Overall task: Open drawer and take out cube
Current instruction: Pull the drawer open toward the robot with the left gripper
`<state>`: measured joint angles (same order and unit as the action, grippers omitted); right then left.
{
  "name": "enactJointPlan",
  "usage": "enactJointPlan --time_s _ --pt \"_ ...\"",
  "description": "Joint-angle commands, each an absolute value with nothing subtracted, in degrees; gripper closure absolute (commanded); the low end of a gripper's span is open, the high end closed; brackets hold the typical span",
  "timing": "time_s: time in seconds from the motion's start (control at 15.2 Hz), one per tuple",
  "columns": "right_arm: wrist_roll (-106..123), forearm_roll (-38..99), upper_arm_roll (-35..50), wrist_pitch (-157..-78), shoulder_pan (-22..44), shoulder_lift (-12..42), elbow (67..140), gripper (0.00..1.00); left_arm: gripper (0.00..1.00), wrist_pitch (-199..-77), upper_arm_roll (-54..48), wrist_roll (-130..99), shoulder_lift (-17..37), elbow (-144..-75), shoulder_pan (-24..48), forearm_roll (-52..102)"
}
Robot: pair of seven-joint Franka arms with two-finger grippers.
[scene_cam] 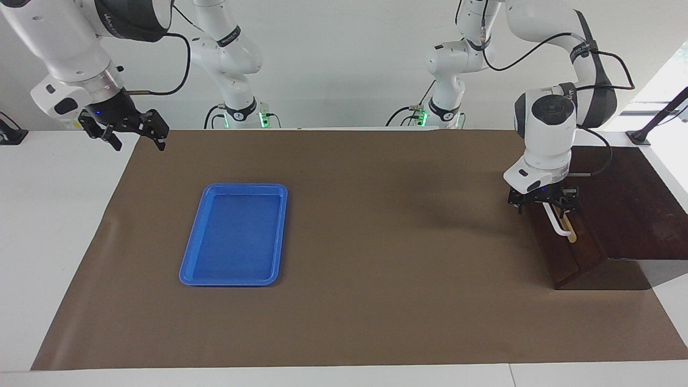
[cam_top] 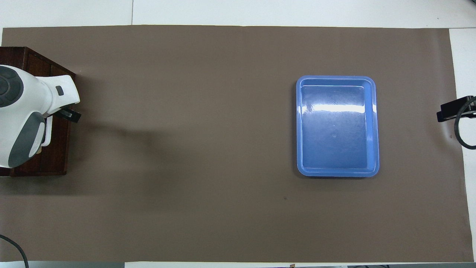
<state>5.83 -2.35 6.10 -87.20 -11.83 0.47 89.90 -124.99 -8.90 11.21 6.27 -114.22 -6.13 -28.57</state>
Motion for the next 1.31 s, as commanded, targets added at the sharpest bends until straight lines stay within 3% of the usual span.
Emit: enactJointPlan --time_s 0.0,0.33,0.46,0.66,0.99,1.12,1.25 --pt "5.1 -2.1 6.7 -87.6 -12.7 -0.3 90.8 0.00 0.00 -129.6 -9.1 9.1 4.8 -120.2 -7.5 -30.1" --pt "5.1 -2.1 6.8 -87.6 -12.1 -0.3 90.8 0.00 0.00 -131.5 -9.6 0.5 5.1 -121.5 -4.9 -29.9" --pt "5.1 -2.1 6.7 -87.8 -12.2 -0.3 90.8 0.00 0.00 -130.5 -9.6 -11.3 5.2 -120.4 3.4 -28.2" --pt "5.1 -2.1 6.7 -87.6 -12.4 -0.3 90.8 0.00 0.00 -128.1 -9.5 -17.2 5.2 -119.5 10.0 -22.6" --pt "5.2 -2.1 6.7 -87.5 -12.6 -0.3 90.8 0.00 0.00 -126.2 -9.4 -19.9 4.9 -119.4 11.5 -22.4" --pt "5.2 -2.1 6.8 -87.5 -12.7 -0.3 90.8 0.00 0.00 -123.7 -9.5 -19.9 5.8 -115.9 11.1 -22.1" --pt "5.2 -2.1 6.8 -87.5 -12.6 -0.3 90.8 0.00 0.00 -114.1 -9.4 -19.8 8.6 -105.9 10.8 -18.6"
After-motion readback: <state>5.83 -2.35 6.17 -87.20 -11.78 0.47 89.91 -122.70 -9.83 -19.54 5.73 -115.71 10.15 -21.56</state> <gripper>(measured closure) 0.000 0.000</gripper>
